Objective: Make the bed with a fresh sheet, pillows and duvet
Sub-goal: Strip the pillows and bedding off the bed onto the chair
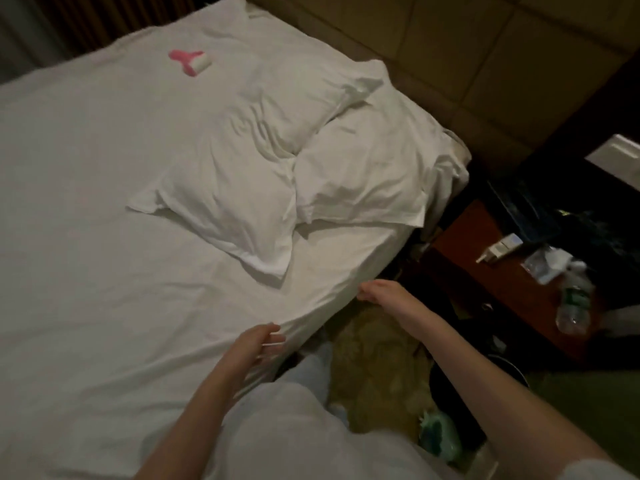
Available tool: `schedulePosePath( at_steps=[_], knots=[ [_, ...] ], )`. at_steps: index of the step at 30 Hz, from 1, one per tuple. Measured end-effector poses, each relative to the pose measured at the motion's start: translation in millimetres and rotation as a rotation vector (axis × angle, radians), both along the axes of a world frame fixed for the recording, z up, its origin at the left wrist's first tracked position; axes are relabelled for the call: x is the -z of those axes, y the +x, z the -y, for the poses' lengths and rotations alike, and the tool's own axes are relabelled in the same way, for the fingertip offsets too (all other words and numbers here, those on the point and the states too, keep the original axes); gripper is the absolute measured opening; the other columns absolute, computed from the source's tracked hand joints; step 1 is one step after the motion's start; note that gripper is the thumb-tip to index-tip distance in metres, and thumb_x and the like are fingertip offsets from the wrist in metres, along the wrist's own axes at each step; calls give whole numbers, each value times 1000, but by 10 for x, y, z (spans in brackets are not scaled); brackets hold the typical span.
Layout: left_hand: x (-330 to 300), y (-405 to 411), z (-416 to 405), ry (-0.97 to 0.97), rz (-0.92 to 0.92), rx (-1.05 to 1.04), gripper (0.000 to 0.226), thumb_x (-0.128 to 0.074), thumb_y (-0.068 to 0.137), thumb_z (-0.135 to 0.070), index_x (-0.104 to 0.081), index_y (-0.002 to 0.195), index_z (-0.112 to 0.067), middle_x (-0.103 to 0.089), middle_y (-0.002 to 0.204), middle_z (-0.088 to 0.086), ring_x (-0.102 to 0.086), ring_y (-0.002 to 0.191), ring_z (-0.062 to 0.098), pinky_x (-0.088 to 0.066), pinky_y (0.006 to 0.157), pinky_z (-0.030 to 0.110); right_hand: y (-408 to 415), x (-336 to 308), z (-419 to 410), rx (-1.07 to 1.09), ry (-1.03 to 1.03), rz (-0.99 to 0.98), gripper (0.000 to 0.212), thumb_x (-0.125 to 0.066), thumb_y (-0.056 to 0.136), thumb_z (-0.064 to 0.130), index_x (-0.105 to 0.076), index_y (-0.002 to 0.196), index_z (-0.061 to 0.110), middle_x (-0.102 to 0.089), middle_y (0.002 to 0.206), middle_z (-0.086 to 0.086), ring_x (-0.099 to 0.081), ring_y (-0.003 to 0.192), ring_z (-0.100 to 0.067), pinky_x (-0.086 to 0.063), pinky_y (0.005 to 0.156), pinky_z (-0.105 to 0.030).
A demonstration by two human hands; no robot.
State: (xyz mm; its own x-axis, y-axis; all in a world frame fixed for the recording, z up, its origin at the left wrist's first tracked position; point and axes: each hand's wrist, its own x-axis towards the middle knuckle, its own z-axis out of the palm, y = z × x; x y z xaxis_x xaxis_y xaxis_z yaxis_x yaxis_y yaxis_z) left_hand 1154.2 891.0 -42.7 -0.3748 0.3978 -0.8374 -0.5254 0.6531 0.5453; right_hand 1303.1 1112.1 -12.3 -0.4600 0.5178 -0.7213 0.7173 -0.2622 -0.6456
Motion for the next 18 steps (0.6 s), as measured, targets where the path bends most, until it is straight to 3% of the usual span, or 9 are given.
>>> schedulePosePath(
  at_steps=[2,5,8,11,14,18],
  knots=[
    [64,-202,-284,-18,-17,-27,26,-43,100,-26,-61,110,-11,-68,110,9,-62,99,25,-45,90,36,-301,18,-351,-17,-23,-8,20,-51,98,35,-65,105,22,-65,108,3,-53,114,-15,-37,97,-28],
    [57,-508,-814,-15,-7,-60,26,-42,100,-25,-59,114,-12,-68,112,8,-61,102,22,-43,92,35,-667,-15,-805,-36,-43,12,33,-47,99,36,-60,123,17,-63,117,1,-48,117,-15,-31,93,-27],
    [-35,-785,-1390,8,-6,-44,23,-45,98,-24,-59,112,-12,-68,110,6,-62,102,21,-43,88,33,-891,-35,-1167,-75,-46,-10,34,-47,100,33,-60,125,15,-64,118,-2,-49,116,-15,-31,92,-26],
    [-149,-1101,-1951,22,-28,-31,20,-45,98,-24,-60,107,-14,-67,109,7,-62,97,19,-44,83,30,-1096,-9,-1526,-11,-60,-14,32,-50,98,30,-62,121,12,-66,115,-4,-52,113,-16,-33,90,-25],
    [-230,-1440,-2481,71,-70,6,19,-46,97,-26,-62,101,-17,-69,104,5,-64,93,16,-44,90,32,-1369,49,-1883,-11,-87,-27,26,-51,97,30,-63,114,15,-67,111,-2,-54,111,-14,-37,92,-26],
    [-219,-1970,-3167,77,-163,-48,22,-45,98,-28,-60,108,-16,-68,109,5,-64,97,17,-45,95,35,-1951,238,-2396,-39,-132,-74,25,-49,98,23,-62,117,14,-67,104,1,-60,97,-12,-43,82,-24]
  ],
)
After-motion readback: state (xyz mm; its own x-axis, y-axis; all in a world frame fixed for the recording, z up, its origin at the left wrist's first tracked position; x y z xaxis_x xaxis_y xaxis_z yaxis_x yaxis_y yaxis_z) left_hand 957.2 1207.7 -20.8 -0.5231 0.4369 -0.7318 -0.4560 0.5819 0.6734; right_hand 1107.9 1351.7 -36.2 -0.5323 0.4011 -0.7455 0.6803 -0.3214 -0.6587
